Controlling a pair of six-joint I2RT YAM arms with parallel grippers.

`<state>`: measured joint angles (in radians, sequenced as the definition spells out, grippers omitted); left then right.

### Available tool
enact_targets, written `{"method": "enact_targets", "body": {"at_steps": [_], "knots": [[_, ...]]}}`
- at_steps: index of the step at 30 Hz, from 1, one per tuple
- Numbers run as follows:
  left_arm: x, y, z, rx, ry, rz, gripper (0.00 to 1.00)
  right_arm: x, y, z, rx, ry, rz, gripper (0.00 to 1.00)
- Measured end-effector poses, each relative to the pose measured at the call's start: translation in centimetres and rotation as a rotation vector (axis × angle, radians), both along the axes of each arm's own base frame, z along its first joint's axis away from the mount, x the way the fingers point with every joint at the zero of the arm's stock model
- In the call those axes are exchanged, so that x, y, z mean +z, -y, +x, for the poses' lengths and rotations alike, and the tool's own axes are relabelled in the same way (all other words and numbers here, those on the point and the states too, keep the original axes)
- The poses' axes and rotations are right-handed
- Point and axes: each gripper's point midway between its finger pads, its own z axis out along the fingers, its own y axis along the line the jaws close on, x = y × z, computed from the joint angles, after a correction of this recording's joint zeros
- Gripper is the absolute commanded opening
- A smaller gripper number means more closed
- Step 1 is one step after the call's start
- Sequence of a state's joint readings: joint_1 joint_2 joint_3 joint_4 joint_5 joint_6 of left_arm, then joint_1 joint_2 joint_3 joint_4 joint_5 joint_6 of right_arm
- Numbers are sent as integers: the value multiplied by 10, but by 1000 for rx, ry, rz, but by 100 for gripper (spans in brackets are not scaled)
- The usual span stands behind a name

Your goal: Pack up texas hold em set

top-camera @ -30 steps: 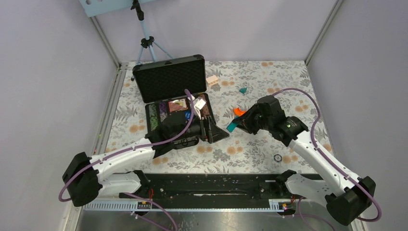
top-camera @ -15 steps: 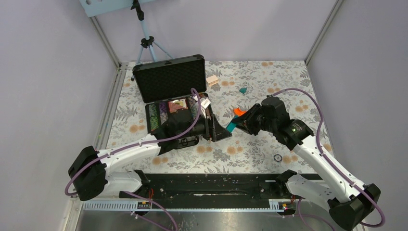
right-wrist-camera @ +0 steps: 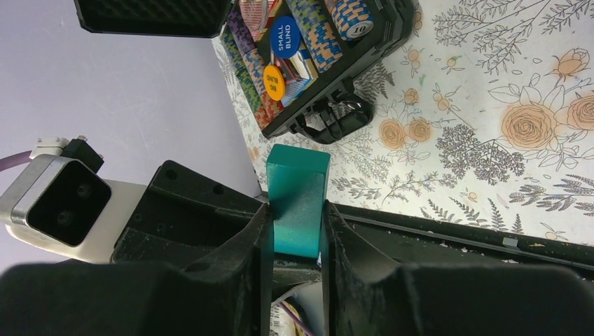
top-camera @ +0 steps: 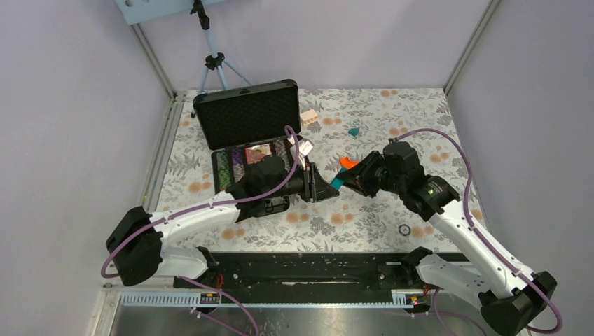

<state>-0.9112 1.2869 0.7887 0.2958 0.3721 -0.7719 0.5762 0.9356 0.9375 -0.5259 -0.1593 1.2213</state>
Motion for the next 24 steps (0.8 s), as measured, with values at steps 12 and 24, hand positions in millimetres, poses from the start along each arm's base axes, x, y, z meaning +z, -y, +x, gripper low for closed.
{"method": "enact_targets", "body": {"at_steps": [12, 24], "knots": [[4, 5, 1, -11, 5, -9, 29, -2, 2, -6, 2, 3, 11, 0], [2, 7, 0, -34, 11, 3, 0, -1, 6, -12, 10, 23, 11, 60]]}}
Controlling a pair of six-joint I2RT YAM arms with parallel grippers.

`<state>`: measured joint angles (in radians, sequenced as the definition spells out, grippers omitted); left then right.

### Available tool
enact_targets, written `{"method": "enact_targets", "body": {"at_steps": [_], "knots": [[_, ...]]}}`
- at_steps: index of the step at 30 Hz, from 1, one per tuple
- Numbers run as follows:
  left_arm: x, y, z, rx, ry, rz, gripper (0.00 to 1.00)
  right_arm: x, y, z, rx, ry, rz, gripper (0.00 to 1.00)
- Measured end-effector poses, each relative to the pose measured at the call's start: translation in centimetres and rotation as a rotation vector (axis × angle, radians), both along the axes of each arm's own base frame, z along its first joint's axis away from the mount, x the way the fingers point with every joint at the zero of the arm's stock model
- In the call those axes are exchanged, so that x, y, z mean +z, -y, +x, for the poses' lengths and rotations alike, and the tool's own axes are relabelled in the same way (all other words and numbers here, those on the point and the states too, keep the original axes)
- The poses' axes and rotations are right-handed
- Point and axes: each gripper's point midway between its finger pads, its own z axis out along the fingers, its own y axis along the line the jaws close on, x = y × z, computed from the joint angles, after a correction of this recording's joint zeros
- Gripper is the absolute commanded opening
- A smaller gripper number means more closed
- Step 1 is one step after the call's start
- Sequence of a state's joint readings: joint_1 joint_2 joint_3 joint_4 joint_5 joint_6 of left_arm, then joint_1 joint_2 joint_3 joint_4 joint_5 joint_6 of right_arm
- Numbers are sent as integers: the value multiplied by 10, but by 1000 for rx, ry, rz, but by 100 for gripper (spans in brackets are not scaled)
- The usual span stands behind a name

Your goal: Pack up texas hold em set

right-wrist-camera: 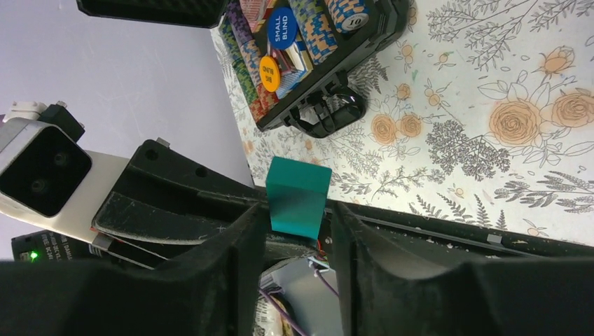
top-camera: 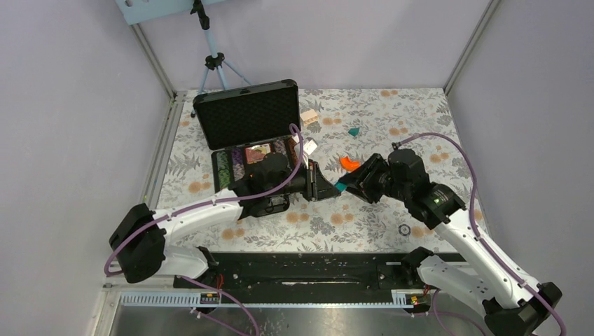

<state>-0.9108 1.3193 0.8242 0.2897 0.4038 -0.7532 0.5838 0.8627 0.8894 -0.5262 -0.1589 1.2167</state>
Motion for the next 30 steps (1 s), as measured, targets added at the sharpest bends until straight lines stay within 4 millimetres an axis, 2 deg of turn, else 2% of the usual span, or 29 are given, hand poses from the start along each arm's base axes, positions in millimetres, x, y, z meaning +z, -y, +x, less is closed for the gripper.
{"method": "enact_targets", "body": {"at_steps": [2, 4, 7, 11, 13, 15, 17, 21, 26, 30], "knots": [[0, -1, -3, -20, 11, 2, 0, 0, 3, -2, 17, 32, -28, 73], [1, -3, -7, -40, 25, 8, 0, 2, 10, -2, 30, 79, -75, 78], [10, -13, -18, -84, 58, 7, 0, 22, 23, -3, 79, 215, -173, 79], [31, -43, -40, -163, 116, -30, 0, 68, 27, -8, 207, 451, -253, 76], [42, -58, -51, -200, 143, -52, 0, 84, 21, -17, 317, 551, -256, 72], [51, -71, -60, -229, 167, -69, 0, 91, 13, -30, 432, 627, -239, 67], [56, -82, -71, -258, 184, -73, 0, 95, 3, -42, 536, 689, -205, 67], [55, -92, -88, -315, 181, -64, 0, 100, -16, -61, 708, 778, -106, 66], [45, -96, -98, -363, 137, -34, 0, 109, -42, -63, 868, 798, 5, 60], [44, -98, -101, -375, 126, -26, 0, 102, -56, -58, 940, 748, 60, 60]]}}
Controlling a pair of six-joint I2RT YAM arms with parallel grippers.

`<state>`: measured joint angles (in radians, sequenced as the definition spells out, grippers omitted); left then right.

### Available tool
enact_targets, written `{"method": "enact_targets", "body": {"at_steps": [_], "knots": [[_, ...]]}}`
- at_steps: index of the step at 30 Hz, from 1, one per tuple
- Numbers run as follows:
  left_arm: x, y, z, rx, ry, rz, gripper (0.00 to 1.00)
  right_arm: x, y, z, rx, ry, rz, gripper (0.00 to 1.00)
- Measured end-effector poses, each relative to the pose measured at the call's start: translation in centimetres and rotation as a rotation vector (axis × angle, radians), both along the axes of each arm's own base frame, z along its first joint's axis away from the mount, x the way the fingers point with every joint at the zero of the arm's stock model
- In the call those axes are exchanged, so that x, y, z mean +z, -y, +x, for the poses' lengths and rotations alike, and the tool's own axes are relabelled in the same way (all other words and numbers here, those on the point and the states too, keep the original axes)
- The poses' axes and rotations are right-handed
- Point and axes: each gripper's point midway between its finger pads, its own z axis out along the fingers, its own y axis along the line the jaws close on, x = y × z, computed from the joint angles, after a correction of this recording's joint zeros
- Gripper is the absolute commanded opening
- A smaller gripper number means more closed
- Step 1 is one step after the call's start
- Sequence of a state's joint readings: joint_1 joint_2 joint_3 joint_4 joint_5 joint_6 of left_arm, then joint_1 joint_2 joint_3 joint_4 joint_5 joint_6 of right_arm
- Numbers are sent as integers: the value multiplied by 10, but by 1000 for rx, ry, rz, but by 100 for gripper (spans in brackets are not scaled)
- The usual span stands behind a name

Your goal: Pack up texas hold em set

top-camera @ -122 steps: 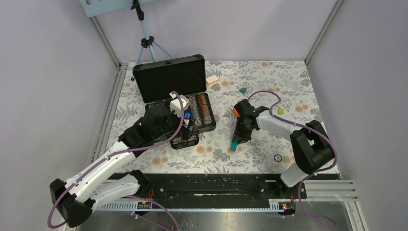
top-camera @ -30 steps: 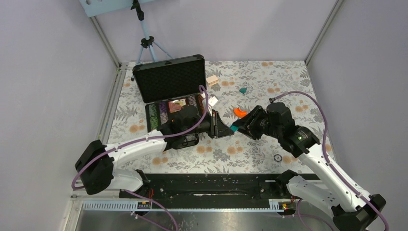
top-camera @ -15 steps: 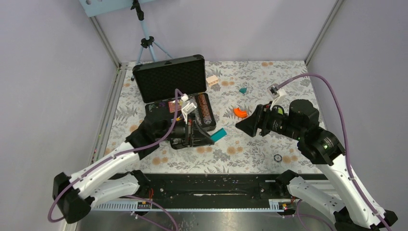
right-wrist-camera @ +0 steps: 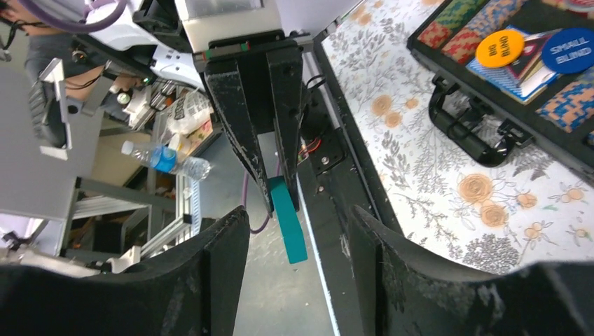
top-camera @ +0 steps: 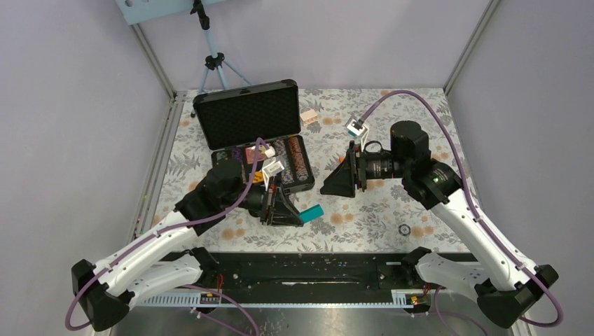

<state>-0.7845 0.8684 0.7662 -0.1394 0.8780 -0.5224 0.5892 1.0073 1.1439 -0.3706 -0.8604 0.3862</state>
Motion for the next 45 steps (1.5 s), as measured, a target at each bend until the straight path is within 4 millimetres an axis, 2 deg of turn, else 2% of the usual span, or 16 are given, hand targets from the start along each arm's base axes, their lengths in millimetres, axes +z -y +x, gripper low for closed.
{"method": "enact_targets", "body": {"at_steps": [10, 19, 26, 35, 40, 41, 45], "knots": [[10, 3, 1, -14, -1, -19, 0, 1, 3, -17, 60, -7, 20, 59], [21, 14, 6, -25, -27, -61, 0, -9, 5, -23, 80, -25, -12, 58], [36, 15, 6, -34, -5, -100, 0, -11, 5, -25, 85, -24, -19, 49], [34, 18, 8, -40, -22, -94, 0, -10, 4, -27, 97, -27, -16, 40], [34, 19, 9, -39, -24, -97, 0, -11, 2, -28, 109, -41, -15, 39], [35, 19, 9, -39, -23, -99, 0, -12, 2, -28, 110, -43, -16, 37], [35, 21, 11, -38, -23, -104, 0, -12, 1, -29, 113, -53, -17, 17]]}}
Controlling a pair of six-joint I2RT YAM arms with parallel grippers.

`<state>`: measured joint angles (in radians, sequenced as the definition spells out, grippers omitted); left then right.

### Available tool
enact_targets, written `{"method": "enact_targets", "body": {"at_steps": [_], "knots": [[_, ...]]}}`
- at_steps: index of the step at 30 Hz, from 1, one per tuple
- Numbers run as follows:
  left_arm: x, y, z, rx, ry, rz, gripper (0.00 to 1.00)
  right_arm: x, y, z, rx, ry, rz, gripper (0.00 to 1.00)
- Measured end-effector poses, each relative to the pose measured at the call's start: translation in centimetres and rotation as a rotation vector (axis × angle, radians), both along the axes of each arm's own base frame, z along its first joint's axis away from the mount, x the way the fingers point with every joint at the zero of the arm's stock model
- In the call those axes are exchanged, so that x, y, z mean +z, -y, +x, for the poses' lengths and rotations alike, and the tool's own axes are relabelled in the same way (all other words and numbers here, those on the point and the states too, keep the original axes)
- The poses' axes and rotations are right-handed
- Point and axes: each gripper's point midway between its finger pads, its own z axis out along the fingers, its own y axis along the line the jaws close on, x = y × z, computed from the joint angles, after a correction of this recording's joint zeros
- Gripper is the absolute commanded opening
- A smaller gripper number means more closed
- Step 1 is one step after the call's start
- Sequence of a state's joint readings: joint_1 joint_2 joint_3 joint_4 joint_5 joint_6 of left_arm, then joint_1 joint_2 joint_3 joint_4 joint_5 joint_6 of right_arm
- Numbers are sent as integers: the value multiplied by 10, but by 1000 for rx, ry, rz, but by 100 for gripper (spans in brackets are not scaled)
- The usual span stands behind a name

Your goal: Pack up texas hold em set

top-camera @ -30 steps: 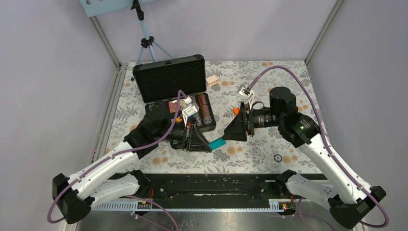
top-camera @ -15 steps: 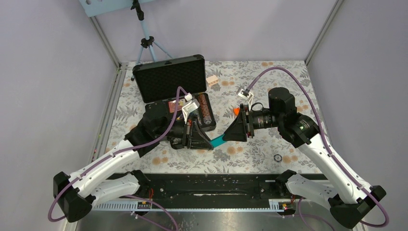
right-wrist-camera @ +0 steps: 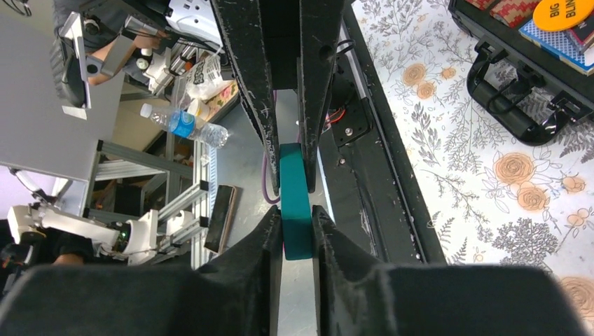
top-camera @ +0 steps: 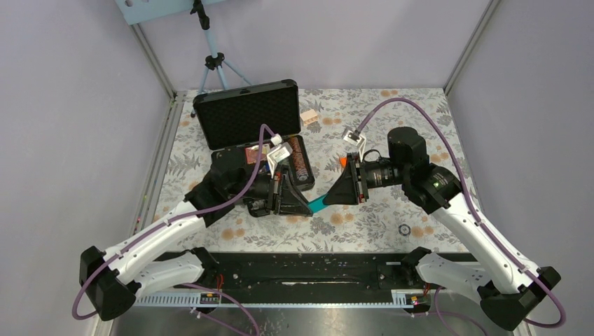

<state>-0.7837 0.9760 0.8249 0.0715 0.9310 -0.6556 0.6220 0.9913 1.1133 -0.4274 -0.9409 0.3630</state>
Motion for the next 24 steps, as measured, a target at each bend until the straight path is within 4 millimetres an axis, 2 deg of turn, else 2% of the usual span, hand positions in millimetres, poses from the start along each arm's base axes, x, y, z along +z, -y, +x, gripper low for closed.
{"method": "enact_targets", "body": {"at_steps": [3, 4, 5, 7, 8, 9, 12, 14, 18, 22, 24], "knots": [[-1, 0, -1, -13, -13, 3, 0, 0, 0, -1, 9, 6, 3, 0], [-1, 0, -2, -16, -15, 3, 5, 0, 0, -1, 11, 10, 3, 0], [-1, 0, -2, -18, -17, 3, 24, 0, 0, -1, 10, 15, 3, 0], [-1, 0, -2, -15, -19, 4, 70, -1, 1, 0, -3, 20, -4, 0], [-1, 1, -1, -14, -11, 2, 88, -3, 2, 2, -25, 22, -19, 0], [-2, 1, -1, -13, -7, 3, 98, -7, 4, 5, -53, 21, -41, 0], [-5, 0, 4, 12, 2, 15, 99, -21, 16, 19, -184, 25, -139, 0], [-9, -1, 16, 67, 6, 29, 99, -27, 29, 28, -304, 48, -201, 0], [-18, -20, 48, 211, -5, 65, 99, -48, 96, 57, -706, 101, -403, 0], [-38, -39, 81, 368, -24, 147, 99, -80, 166, 56, -1008, 31, -680, 0], [-51, -48, 93, 443, -28, 206, 99, -98, 196, 49, -1117, -20, -834, 0]]}}
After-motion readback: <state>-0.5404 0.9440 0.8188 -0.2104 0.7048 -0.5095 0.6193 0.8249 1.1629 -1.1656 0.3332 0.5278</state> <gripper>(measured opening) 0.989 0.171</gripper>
